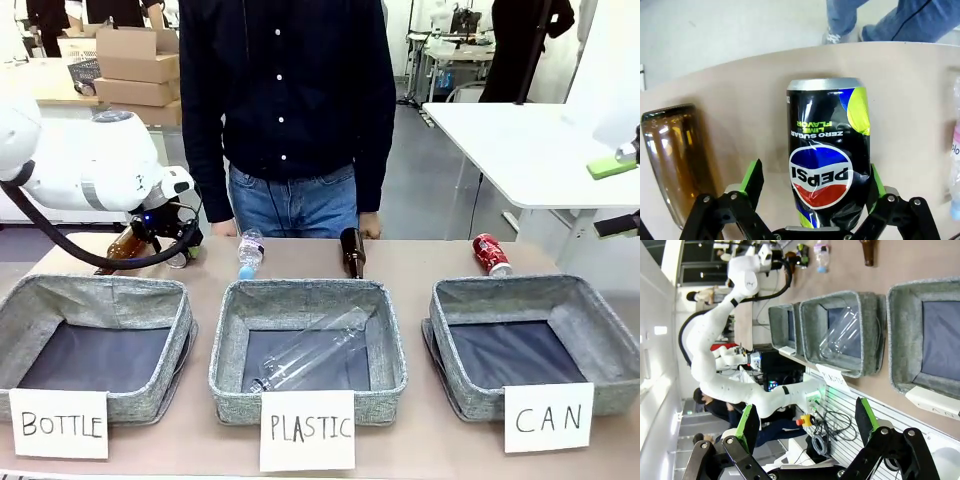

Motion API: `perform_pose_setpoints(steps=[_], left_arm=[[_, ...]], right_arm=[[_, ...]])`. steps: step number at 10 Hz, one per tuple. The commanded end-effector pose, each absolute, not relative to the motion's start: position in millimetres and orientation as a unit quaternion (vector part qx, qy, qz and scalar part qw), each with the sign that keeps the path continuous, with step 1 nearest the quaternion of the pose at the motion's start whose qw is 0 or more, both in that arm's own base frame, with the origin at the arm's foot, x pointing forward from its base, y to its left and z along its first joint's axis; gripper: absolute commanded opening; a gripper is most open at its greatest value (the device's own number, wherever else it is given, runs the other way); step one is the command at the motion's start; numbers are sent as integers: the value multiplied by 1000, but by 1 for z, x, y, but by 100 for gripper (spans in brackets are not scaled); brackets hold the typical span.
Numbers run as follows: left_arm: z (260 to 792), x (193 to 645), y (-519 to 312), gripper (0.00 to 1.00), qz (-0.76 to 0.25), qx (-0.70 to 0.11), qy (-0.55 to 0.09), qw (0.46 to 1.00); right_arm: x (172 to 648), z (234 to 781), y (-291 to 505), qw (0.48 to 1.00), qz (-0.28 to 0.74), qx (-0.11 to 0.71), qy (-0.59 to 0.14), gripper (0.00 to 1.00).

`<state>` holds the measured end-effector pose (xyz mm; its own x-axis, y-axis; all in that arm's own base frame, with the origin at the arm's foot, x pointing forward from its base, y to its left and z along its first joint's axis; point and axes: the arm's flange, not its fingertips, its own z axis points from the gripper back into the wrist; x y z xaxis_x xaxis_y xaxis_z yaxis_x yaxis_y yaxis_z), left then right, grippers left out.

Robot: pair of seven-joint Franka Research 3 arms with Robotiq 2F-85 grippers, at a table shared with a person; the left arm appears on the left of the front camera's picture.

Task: Sort the can waste into the basket.
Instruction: Pick up the can waste from the table and place it in the right Fabric basket.

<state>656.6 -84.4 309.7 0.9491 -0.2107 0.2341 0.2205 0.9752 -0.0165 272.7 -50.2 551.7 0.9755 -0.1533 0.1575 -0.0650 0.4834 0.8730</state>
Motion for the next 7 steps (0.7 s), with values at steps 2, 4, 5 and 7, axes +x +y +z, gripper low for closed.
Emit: perform_pose_setpoints(steps=[2,4,5,7], left_arm=[[313,659,-85,41,-107,-17,-123,987],[313,655,-87,0,-119,-16,-128,984],[314,654,-87,0,-123,-17,-132,983],[317,651,-88,15,-130,-17,-136,982]], right_arm=[[272,552,-49,850,-20,514,-115,100],[272,552,-49,850,-20,514,-115,100],[272,552,-49,850,-20,514,-115,100],[272,552,-49,850,-20,514,-115,100]])
